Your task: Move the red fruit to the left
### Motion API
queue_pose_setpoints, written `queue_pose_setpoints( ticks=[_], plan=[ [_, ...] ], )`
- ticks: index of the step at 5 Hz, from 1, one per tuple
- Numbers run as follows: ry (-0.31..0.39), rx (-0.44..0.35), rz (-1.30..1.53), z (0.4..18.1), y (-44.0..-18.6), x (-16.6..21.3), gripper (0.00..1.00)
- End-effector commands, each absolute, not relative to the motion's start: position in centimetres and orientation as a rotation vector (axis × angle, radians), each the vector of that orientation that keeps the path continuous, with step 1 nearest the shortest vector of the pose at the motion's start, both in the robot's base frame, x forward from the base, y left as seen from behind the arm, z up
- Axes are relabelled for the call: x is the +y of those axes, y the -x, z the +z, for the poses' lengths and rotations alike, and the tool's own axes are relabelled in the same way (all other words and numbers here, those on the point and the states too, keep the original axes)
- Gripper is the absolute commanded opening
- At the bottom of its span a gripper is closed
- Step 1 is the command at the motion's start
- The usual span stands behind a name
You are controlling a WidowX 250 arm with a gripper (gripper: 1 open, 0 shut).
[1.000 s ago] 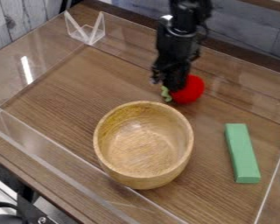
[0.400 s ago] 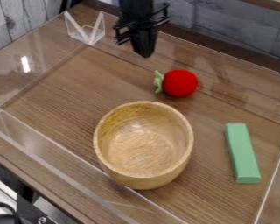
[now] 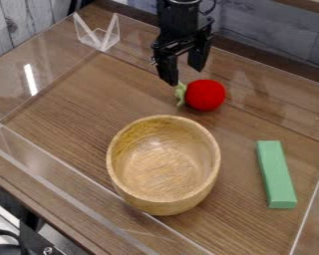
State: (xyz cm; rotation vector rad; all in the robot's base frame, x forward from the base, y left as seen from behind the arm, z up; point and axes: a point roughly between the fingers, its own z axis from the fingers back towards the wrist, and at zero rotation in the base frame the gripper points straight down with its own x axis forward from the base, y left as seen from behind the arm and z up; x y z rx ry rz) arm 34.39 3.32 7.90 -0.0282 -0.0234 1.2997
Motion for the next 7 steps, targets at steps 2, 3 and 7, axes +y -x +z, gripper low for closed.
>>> queue_pose_setpoints(
  ticks=[2,3,7],
  plan=[
    [0.025,-0.108,1.307,8.7,-35.2,4.2,1.00],
    [0.002,-0.109,1.321,7.5,-35.1,3.6,1.00],
    [-0.020,-0.104,1.234,3.5,-33.9,1.3,1.00]
  ],
)
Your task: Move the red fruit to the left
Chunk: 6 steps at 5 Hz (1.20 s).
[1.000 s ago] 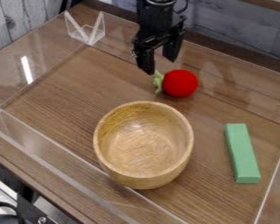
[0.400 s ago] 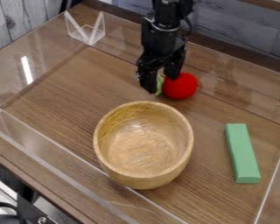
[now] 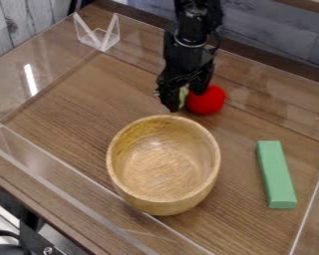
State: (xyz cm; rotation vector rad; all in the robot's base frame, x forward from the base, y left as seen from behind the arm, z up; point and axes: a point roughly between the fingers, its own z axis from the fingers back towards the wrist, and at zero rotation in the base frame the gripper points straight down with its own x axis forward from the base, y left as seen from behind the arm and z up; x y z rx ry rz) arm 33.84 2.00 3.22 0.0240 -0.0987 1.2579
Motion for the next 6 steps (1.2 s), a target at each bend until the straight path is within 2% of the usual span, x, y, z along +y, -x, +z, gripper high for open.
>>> queue_pose_setpoints(
  ticks=[1,2,3,4,5,6],
  plan=[
    [-0.025,-0.104,1.237,2.5,-33.7,0.7,0.00],
    [-0.018,-0.088,1.236,3.5,-33.2,0.8,0.00],
    [-0.029,-0.082,1.256,3.6,-32.8,0.9,1.00],
    [-0.037,-0.078,1.275,3.5,-33.0,0.6,1.00],
    [-0.040,-0.073,1.317,3.2,-33.1,0.4,0.00],
    [-0.030,-0.053,1.272,4.5,-33.3,0.5,0.00]
  ],
)
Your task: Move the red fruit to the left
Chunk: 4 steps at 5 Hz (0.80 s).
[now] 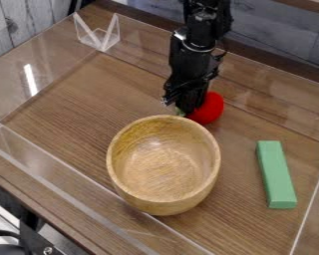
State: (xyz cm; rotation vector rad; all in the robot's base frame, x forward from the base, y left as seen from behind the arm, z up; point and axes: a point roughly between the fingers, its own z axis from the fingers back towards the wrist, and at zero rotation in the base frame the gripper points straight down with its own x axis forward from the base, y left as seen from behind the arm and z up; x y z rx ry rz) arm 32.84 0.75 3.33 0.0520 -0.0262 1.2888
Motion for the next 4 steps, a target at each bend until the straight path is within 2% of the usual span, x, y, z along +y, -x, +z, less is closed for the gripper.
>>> queue_pose_setpoints(
  ticks=[1,2,3,4],
  plan=[
    [-0.036,-0.046,1.258,4.7,-33.7,0.7,1.00],
    [-0.039,-0.040,1.202,4.8,-34.7,-0.1,1.00],
    [-0.031,-0.030,1.158,5.2,-35.4,-0.9,0.00],
    [-0.012,-0.011,1.152,6.7,-35.1,-0.8,0.00]
  ],
)
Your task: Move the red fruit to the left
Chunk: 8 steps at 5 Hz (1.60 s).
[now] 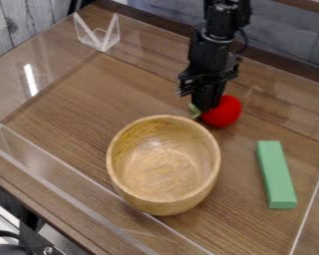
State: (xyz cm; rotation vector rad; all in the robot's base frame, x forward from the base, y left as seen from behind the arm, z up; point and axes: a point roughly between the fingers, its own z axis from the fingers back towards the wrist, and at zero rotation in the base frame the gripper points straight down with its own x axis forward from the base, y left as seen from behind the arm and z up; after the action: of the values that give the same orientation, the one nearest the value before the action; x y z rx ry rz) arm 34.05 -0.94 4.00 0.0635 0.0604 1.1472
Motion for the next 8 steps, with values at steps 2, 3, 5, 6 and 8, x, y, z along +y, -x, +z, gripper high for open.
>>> queue_pose_setpoints(
  ticks=[2,3,5,6,8],
  plan=[
    [0.013,0.003,1.172,6.8,-35.6,0.1,0.00],
    [0.020,0.007,1.191,5.6,-36.1,0.9,0.00],
    [0.122,0.045,1.167,9.9,-35.7,2.5,0.00],
    [0.174,0.057,1.146,11.7,-35.0,4.3,0.00],
    [0.202,0.051,1.127,14.4,-31.9,10.3,0.00]
  ],
)
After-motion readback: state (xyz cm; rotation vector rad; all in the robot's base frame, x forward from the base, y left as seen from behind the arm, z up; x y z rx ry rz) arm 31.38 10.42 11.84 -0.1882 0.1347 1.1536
